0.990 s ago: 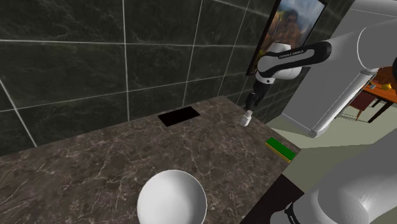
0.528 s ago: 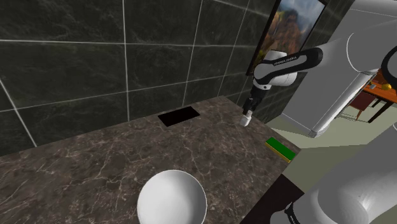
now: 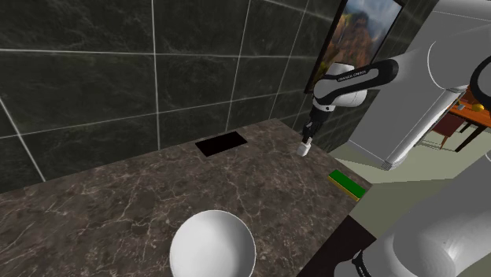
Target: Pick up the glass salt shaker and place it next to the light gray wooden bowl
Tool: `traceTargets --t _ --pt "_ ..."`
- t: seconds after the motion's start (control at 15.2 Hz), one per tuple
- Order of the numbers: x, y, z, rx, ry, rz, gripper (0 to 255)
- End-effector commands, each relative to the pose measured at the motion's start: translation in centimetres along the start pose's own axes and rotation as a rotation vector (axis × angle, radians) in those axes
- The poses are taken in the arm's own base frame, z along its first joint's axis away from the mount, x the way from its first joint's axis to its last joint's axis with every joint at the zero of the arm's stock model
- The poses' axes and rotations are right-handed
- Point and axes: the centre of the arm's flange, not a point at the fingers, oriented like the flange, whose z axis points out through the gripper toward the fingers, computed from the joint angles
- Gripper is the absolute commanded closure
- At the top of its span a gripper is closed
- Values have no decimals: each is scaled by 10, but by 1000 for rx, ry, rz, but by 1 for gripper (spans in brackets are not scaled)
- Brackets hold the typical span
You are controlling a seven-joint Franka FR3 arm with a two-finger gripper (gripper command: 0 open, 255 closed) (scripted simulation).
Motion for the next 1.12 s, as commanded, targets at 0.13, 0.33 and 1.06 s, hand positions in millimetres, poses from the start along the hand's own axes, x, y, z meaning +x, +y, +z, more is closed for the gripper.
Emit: traceTargets --t 0.13,0.33,1.06 --pt "0 0 0 0 0 0 255" --pt "0 0 0 0 0 0 255" --pt "-1 0 -47 0 0 0 255"
